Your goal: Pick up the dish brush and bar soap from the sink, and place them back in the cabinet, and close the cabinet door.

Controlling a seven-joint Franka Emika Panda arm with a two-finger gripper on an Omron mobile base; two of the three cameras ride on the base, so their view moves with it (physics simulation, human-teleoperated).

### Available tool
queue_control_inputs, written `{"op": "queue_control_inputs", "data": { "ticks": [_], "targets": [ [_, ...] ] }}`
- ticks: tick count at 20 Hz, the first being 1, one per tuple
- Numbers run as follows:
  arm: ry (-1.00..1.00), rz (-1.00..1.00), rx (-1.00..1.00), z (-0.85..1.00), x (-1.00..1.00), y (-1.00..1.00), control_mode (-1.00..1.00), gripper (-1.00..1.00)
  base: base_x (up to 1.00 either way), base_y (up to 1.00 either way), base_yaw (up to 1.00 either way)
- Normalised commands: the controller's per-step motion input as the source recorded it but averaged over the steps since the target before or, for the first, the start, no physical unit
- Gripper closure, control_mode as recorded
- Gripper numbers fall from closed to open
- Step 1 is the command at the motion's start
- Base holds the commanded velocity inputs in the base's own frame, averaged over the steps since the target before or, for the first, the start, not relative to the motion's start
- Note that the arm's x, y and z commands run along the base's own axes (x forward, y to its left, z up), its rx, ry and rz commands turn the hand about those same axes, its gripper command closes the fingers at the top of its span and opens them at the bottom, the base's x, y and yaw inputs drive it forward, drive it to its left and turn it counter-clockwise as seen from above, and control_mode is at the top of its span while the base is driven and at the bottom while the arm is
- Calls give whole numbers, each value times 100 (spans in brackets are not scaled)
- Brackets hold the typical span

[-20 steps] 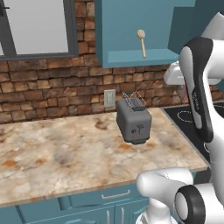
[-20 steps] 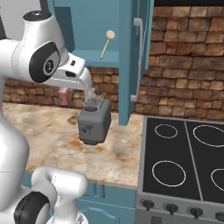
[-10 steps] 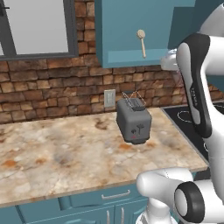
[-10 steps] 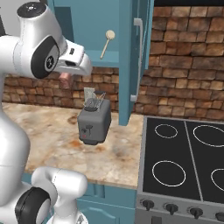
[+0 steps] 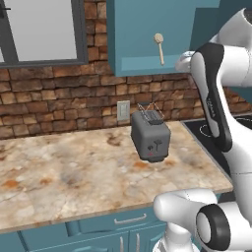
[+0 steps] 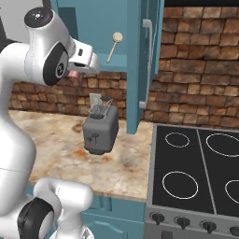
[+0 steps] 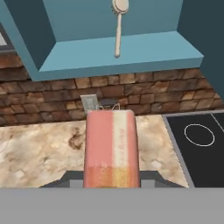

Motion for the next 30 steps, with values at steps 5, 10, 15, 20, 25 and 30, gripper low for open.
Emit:
{"op": "queue_control_inputs", "data": {
  "ticks": [5, 10, 15, 20, 25, 30],
  "targets": [
    [-6, 0, 0, 4, 47, 7, -100, 100, 0, 0, 0],
    [0, -1, 0, 19, 44, 6, -100, 100, 0, 0, 0],
    [0, 0, 0, 9, 41, 3, -100, 100, 0, 0, 0],
    [0, 0, 0, 0, 43, 7, -100, 100, 0, 0, 0],
    [0, 0, 0, 0, 42, 3, -100, 100, 0, 0, 0],
    [0, 0, 0, 0, 39, 0, -100, 100, 0, 0, 0]
  ]
}}
